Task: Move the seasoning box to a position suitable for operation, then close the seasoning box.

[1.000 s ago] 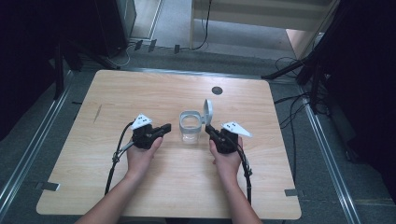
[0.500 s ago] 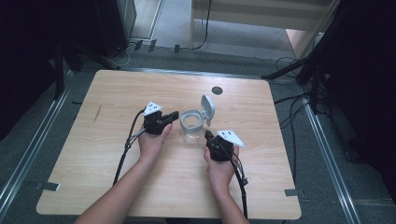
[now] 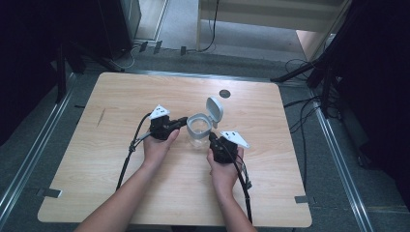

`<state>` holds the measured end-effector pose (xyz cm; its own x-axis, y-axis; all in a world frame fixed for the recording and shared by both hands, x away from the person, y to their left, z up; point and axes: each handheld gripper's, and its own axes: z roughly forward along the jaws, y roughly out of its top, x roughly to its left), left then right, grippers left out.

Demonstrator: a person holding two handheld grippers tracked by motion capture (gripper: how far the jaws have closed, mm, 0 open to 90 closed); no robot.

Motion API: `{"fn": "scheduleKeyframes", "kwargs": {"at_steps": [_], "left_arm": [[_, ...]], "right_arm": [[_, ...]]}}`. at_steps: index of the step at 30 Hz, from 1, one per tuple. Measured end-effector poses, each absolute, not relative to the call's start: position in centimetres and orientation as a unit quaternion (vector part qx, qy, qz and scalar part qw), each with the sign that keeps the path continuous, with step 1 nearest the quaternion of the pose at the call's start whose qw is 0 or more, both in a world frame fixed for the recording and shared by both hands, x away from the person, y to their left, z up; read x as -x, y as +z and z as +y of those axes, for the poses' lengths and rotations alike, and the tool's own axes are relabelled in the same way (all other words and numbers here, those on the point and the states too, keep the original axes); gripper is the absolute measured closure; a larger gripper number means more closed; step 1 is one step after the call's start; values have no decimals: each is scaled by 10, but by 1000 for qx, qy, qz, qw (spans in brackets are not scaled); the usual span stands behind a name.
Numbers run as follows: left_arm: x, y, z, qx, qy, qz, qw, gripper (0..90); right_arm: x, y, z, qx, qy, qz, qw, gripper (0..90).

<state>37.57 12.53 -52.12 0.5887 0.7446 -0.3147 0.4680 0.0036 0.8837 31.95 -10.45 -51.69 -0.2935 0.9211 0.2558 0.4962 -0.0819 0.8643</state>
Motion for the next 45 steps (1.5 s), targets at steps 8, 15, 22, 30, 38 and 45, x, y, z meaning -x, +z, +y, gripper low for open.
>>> {"fn": "scheduleKeyframes", "kwargs": {"at_steps": [8,15,22,30,38,45], "left_arm": [[-364,-517,121,-701,117,414,569,900],[-358,-517,118,-707,124,405,567,835],[-325,-531,181,-665,181,454,564,481],[-268,-547,278,-642,212,520,522,306],[-234,-550,331,-628,236,535,513,280],[-233,-551,323,-633,251,523,512,308]], "right_arm": [[-338,-506,-112,-520,482,667,228,900],[-354,-501,-117,-498,487,681,227,900],[-374,-492,-130,-484,497,683,228,900],[-408,-472,-133,-447,512,693,241,900],[-436,-456,-127,-446,510,701,222,900],[-457,-454,-120,-459,509,694,219,900]]}}
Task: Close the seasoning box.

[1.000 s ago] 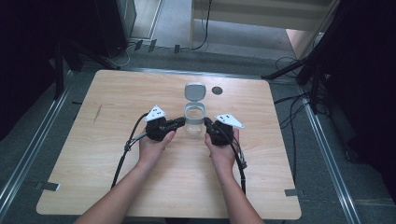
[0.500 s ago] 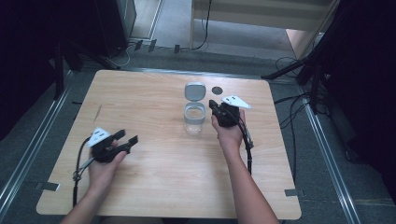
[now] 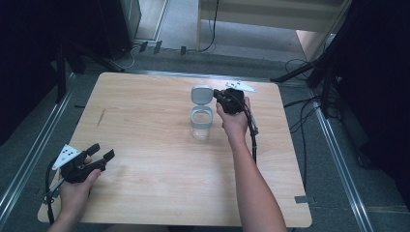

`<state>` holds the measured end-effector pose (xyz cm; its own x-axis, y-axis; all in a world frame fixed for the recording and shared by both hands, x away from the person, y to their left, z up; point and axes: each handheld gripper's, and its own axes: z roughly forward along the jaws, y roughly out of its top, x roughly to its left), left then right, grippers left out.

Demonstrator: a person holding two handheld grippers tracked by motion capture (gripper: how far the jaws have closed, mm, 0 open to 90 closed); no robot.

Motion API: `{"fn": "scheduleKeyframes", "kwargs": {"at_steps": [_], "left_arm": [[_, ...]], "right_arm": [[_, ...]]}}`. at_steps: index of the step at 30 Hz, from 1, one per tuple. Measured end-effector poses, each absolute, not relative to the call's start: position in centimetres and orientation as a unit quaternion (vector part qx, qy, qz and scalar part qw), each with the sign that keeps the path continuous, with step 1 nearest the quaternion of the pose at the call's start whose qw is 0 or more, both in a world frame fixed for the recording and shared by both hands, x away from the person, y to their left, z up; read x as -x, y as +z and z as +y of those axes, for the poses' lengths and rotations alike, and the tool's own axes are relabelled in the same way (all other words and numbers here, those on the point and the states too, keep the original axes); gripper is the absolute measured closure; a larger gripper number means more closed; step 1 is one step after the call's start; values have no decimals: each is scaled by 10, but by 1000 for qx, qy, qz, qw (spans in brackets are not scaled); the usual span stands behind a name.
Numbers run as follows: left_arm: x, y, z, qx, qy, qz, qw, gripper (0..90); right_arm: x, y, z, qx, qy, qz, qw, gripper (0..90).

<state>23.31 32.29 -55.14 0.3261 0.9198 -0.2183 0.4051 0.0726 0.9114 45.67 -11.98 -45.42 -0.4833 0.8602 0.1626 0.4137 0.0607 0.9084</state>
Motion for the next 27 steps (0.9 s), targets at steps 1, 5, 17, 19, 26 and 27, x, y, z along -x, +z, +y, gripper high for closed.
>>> {"fn": "scheduleKeyframes", "kwargs": {"at_steps": [1,5,17,19,26,27], "left_arm": [[-233,-551,323,-633,250,523,513,310],[-234,-552,325,-628,242,526,520,318],[-235,-552,324,-631,241,525,518,333],[-235,-552,324,-631,240,526,517,333],[-235,-552,323,-634,242,524,514,331],[-235,-552,323,-634,242,524,514,328]], "right_arm": [[-459,-453,-119,-457,510,695,221,900],[-468,-445,-119,-463,522,683,218,900],[-466,-435,-122,-420,553,697,182,900],[-461,-437,-122,-415,550,702,178,900],[-437,-442,-132,-425,555,691,183,899],[-433,-442,-135,-424,555,691,187,865]]}}
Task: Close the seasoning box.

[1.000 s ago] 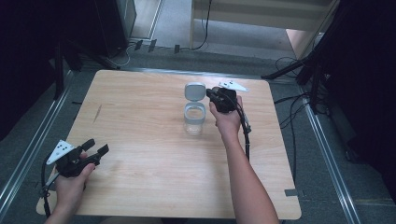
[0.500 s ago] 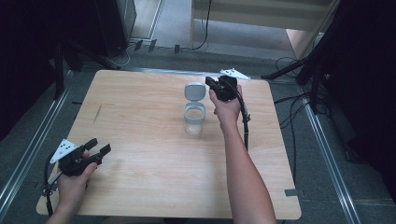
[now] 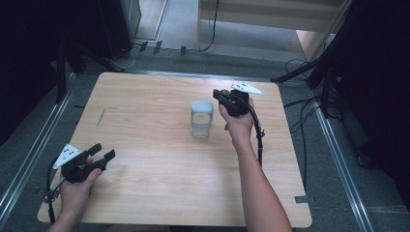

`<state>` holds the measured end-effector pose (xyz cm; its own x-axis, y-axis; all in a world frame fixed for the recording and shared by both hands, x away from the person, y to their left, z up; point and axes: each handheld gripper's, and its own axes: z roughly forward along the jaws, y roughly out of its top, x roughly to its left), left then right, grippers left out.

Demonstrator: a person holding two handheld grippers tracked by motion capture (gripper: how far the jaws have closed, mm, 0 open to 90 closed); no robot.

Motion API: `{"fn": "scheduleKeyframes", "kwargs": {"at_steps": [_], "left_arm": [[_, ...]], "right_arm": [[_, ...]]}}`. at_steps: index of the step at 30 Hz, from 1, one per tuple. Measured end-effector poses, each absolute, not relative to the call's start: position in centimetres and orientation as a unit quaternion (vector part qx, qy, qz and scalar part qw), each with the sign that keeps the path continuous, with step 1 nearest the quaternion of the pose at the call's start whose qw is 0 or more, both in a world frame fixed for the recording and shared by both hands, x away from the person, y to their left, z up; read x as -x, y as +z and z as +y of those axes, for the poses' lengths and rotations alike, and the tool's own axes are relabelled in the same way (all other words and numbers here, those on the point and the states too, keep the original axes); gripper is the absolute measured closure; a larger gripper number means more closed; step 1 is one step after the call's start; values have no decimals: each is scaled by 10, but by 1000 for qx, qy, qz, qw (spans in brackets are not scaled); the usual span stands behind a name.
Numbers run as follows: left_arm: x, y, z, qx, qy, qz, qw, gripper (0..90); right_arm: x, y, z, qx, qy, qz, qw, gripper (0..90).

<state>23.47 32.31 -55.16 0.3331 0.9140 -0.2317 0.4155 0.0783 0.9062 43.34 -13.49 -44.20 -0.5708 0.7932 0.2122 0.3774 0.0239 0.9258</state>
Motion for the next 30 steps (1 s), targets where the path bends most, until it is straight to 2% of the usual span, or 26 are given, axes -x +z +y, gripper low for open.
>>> {"fn": "scheduleKeyframes", "kwargs": {"at_steps": [1,2,3,4,5,6,7,11,30], "left_arm": [[-235,-552,323,-634,243,524,514,325],[-235,-552,323,-634,243,524,514,325],[-235,-552,323,-634,243,524,513,322],[-235,-552,323,-635,243,524,513,308],[-235,-552,323,-635,243,524,513,305],[-235,-552,323,-635,243,524,513,299],[-235,-552,323,-636,242,524,512,299],[-237,-551,322,-638,242,529,504,248],[-237,-551,320,-641,249,533,492,207]], "right_arm": [[-429,-442,-138,-424,558,687,191,778],[-429,-442,-138,-424,558,687,191,778],[-426,-442,-140,-425,563,681,196,640],[-417,-441,-145,-439,550,675,224,305],[-414,-441,-147,-443,544,675,228,223],[-414,-441,-147,-443,544,675,228,223],[-411,-441,-150,-448,540,676,228,148],[-389,-442,-170,-460,541,664,232,140],[-313,-479,-249,-480,521,664,238,139]]}}
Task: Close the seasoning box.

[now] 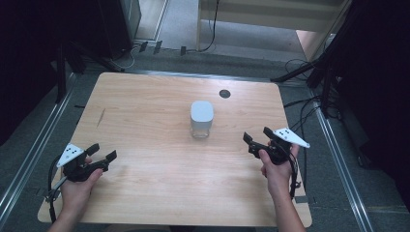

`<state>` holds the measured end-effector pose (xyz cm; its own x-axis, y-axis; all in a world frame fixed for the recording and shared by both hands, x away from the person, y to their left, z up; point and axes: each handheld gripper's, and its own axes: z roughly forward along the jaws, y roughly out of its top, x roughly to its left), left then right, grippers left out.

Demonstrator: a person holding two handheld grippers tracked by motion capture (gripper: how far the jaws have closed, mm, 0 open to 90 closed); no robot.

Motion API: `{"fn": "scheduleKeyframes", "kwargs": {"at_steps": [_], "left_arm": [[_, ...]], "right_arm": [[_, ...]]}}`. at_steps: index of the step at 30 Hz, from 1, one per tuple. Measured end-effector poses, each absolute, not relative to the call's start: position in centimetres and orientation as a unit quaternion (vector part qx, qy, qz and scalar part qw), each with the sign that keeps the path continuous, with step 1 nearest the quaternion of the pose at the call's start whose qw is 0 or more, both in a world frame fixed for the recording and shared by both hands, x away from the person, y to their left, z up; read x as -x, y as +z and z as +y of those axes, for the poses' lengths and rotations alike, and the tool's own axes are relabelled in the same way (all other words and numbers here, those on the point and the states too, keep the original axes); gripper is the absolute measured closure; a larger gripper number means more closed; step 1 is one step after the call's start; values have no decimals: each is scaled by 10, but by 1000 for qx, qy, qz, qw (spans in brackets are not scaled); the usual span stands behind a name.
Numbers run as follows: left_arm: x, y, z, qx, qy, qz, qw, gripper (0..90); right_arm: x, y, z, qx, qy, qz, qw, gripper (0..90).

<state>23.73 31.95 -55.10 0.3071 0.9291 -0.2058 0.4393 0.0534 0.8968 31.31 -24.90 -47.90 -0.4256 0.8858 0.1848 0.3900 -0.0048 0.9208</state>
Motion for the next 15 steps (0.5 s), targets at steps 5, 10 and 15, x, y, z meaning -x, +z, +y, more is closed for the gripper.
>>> {"fn": "scheduleKeyframes", "kwargs": {"at_steps": [5,10,15], "left_arm": [[-237,-551,320,-641,252,534,491,202],[-237,-551,319,-641,253,534,490,200],[-237,-551,319,-641,255,534,488,200]], "right_arm": [[-299,-485,-265,-488,514,664,238,139],[-278,-498,-286,-497,501,665,243,139],[-266,-506,-300,-510,504,654,240,140]]}}
